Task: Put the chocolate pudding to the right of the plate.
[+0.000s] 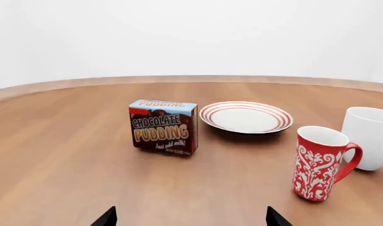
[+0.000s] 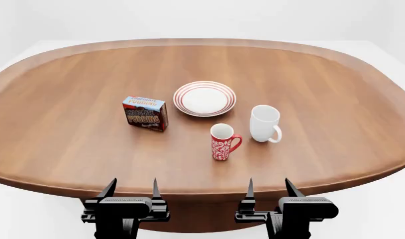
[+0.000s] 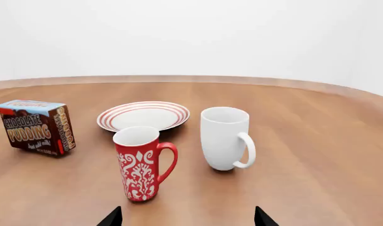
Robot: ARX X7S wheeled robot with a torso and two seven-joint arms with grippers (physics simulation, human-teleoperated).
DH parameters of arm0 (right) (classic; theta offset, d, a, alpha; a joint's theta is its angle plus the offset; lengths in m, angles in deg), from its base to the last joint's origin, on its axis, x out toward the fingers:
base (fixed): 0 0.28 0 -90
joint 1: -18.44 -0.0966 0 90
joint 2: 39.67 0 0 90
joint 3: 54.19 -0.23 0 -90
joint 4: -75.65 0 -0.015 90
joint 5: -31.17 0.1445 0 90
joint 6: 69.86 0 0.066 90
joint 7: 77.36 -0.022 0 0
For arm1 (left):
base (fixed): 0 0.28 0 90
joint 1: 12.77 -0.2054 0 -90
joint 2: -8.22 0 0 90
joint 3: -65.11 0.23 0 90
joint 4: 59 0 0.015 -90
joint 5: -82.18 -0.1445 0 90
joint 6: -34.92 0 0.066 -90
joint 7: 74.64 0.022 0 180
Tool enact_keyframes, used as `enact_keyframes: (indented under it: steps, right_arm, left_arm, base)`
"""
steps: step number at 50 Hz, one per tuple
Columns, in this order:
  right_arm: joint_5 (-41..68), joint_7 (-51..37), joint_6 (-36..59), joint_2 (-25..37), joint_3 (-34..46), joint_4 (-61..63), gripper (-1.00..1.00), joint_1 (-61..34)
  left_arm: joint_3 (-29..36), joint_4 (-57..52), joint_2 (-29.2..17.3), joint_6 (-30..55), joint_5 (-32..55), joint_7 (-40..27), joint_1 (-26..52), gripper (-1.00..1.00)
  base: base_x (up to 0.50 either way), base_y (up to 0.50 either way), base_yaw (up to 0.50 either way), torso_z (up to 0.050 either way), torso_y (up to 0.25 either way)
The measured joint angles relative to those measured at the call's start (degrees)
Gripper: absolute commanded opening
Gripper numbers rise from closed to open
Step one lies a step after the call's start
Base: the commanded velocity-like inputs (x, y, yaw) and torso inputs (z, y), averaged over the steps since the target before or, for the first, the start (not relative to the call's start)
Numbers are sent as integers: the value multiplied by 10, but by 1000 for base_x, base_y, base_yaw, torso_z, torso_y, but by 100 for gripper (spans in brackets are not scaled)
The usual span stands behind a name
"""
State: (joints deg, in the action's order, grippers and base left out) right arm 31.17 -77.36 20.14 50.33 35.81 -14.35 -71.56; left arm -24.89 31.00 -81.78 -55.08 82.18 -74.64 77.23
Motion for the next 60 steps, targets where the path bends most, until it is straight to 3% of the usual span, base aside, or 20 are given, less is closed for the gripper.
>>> enact_keyframes:
  steps: [32, 36, 46, 60]
  right_arm:
    - [33, -61, -12, 32, 37, 23, 100, 2]
    - [44, -63, 58, 42, 41, 78, 100, -19]
    - [128, -63, 378, 69, 12, 253, 100, -200]
    - [167, -66, 517, 83, 2, 312, 100, -289]
  left_arm:
    - [43, -6, -37, 21, 38, -49, 7, 100]
    - [41, -57, -45, 97, 56, -53, 27, 100]
    - [21, -234, -89, 388, 103, -70, 185, 100]
    - [16, -285, -109, 495, 123, -75, 264, 100]
  base:
    - [0, 396, 0, 0, 0]
    - [0, 0, 0, 0, 0]
    - [300, 12, 0, 0, 0]
    - [500, 21, 0, 0, 0]
